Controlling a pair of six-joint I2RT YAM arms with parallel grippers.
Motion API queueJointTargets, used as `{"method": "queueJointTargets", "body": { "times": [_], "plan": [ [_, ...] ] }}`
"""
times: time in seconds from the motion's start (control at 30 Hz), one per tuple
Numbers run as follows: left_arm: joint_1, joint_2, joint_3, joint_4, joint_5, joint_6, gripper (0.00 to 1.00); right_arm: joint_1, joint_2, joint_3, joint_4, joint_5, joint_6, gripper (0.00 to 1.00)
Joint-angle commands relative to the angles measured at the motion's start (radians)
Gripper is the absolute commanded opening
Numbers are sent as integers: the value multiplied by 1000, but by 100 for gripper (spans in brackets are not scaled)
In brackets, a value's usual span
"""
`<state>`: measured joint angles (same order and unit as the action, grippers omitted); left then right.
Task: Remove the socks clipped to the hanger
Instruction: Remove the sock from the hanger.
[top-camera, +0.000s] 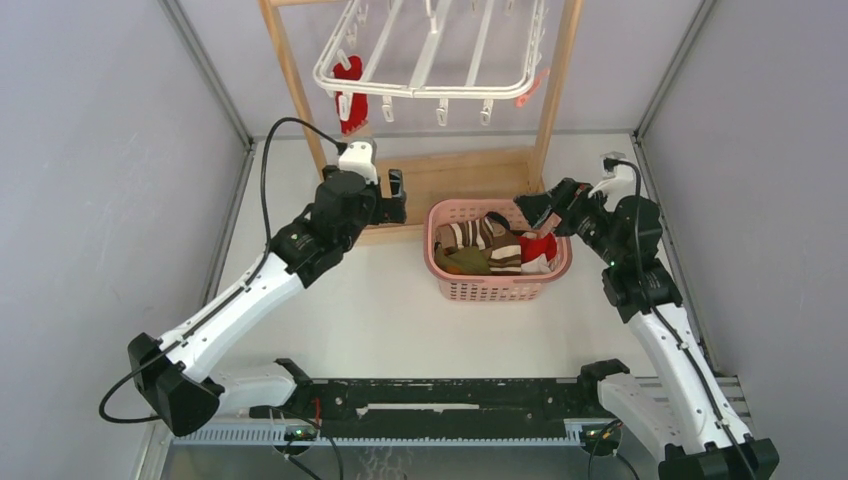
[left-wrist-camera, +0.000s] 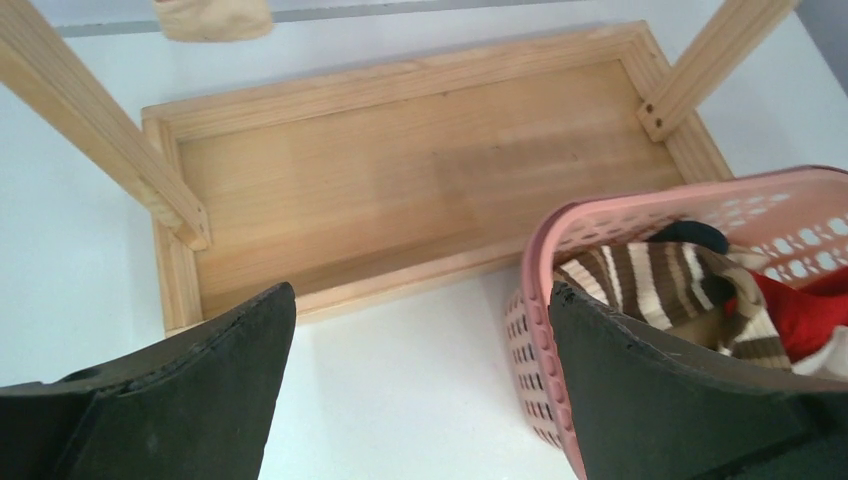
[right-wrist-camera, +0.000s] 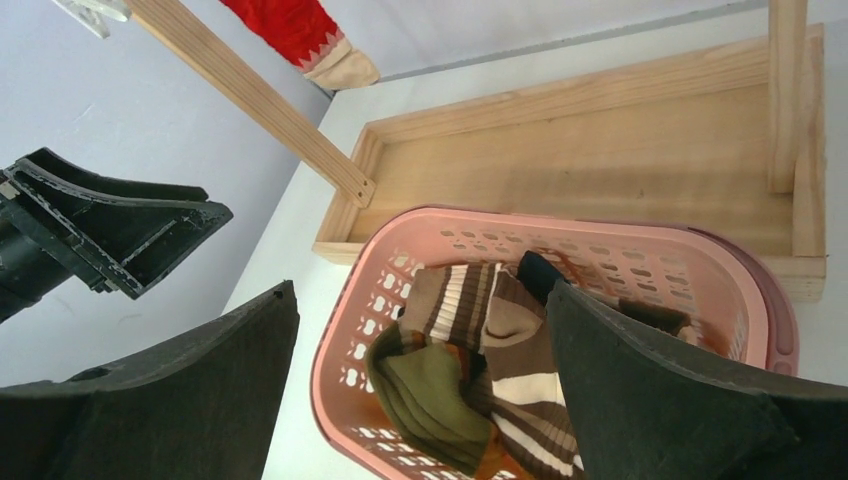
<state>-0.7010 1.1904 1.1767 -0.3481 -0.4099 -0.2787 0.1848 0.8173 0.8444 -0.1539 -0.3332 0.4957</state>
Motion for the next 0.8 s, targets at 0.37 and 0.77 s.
{"method": "queueJointTargets", "body": {
  "times": [0.37, 0.77],
  "plan": [
    [107, 68, -121, 315, -92, 69, 100, 6, 79, -10, 189, 15, -75, 100],
    [225, 178, -76, 386, -82, 139, 100, -23, 70, -10, 185, -21, -76, 100]
  ]
}}
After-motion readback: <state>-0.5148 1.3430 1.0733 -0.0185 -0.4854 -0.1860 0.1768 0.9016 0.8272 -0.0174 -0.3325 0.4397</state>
